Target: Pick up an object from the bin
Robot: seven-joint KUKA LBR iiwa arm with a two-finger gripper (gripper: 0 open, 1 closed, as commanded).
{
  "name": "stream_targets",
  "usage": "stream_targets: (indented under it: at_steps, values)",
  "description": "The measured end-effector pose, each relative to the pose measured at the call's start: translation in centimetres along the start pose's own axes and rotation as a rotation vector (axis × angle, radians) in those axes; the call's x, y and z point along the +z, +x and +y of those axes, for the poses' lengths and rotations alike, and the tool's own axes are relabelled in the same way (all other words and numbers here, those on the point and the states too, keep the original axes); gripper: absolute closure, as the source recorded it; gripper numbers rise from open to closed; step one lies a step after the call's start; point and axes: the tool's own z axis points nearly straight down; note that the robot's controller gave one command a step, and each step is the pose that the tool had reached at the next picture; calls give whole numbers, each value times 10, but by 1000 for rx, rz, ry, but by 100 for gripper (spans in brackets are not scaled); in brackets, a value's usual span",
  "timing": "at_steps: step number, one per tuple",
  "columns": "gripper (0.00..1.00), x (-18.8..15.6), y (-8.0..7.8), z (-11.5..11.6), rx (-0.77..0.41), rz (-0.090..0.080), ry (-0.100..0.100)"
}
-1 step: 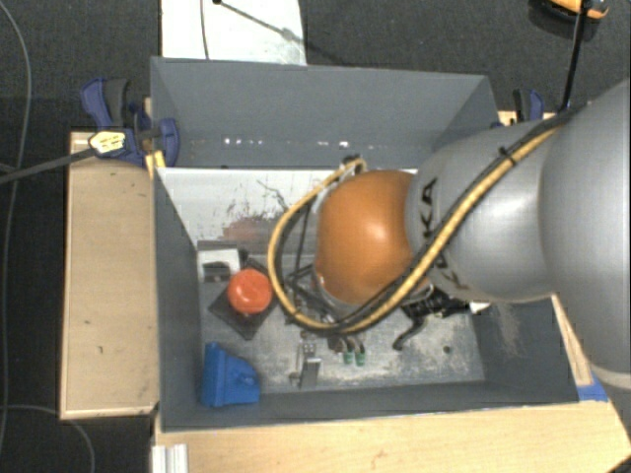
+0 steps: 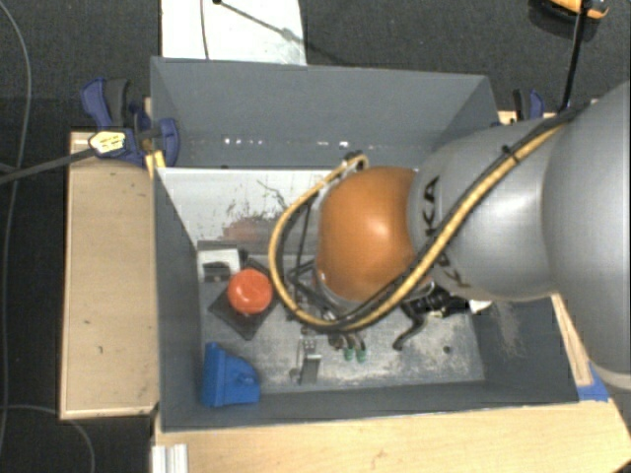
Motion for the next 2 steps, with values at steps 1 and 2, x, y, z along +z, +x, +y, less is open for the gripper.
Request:
stream_targets:
  at_steps: [1,2]
  values:
    - [0,22,-4,5,-12,7,1]
    - [0,34,-8,1,-101,4,1]
